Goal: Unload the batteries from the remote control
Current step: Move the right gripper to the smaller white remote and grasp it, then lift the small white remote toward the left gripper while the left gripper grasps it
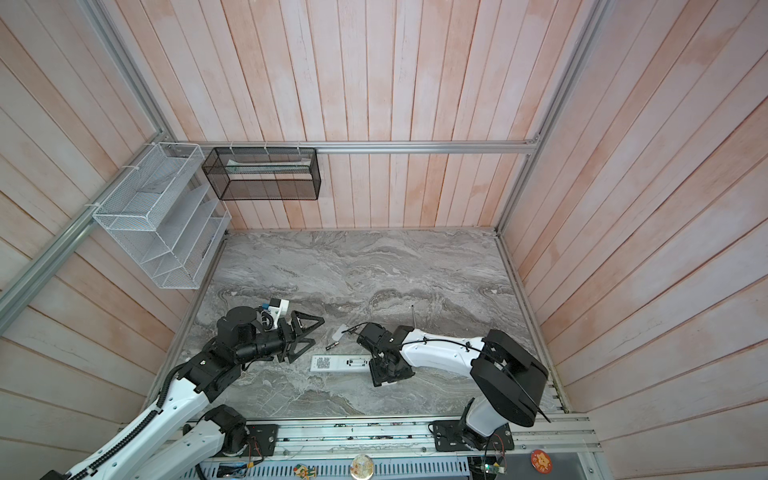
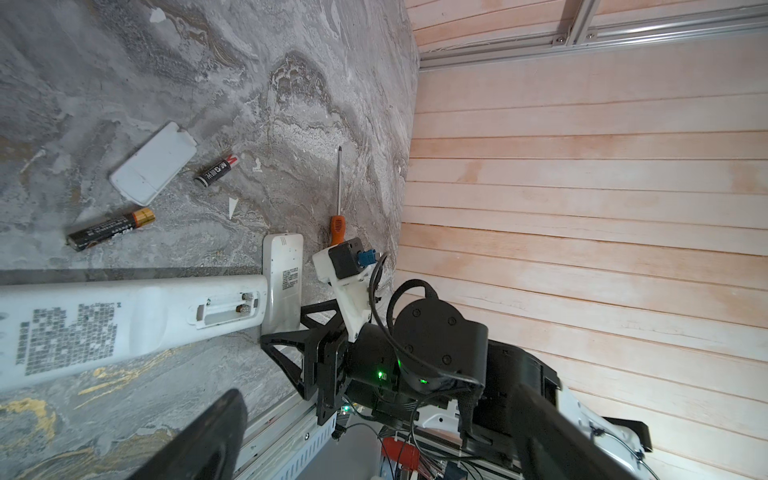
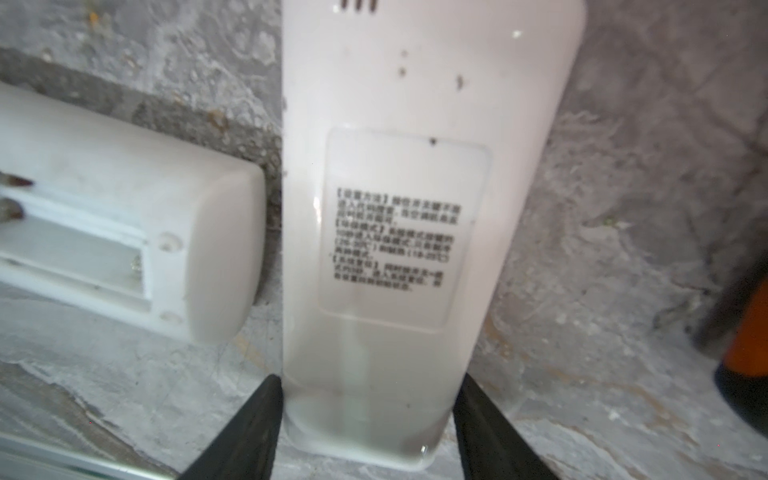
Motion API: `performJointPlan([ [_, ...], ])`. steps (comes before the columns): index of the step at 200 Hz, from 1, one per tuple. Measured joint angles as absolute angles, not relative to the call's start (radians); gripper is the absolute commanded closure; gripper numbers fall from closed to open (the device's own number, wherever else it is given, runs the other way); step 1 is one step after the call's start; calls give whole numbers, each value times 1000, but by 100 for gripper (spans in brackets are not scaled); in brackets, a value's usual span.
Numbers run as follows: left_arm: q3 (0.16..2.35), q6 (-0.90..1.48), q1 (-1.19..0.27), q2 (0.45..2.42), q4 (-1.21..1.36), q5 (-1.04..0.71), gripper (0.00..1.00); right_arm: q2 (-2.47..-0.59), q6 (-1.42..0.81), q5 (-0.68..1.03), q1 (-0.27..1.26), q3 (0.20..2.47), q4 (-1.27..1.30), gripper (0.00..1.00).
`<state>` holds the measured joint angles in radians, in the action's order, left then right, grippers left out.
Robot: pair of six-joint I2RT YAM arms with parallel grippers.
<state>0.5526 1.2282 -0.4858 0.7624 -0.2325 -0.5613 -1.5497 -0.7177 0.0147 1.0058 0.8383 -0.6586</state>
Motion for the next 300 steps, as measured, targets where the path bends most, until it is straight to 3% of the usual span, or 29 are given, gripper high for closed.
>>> performJointPlan([
  [102,552,1232,-486,750,-241,-549,0,-1592,-712,-2,1008,875,-682,38],
  [180,552,1231,-486,744,-247,-545,0,-1585,-697,-11,1012,879,-689,43],
  [300,552,1232,-486,811,-199,-570,0,-1368,-595,-15,974,964,-744,47],
])
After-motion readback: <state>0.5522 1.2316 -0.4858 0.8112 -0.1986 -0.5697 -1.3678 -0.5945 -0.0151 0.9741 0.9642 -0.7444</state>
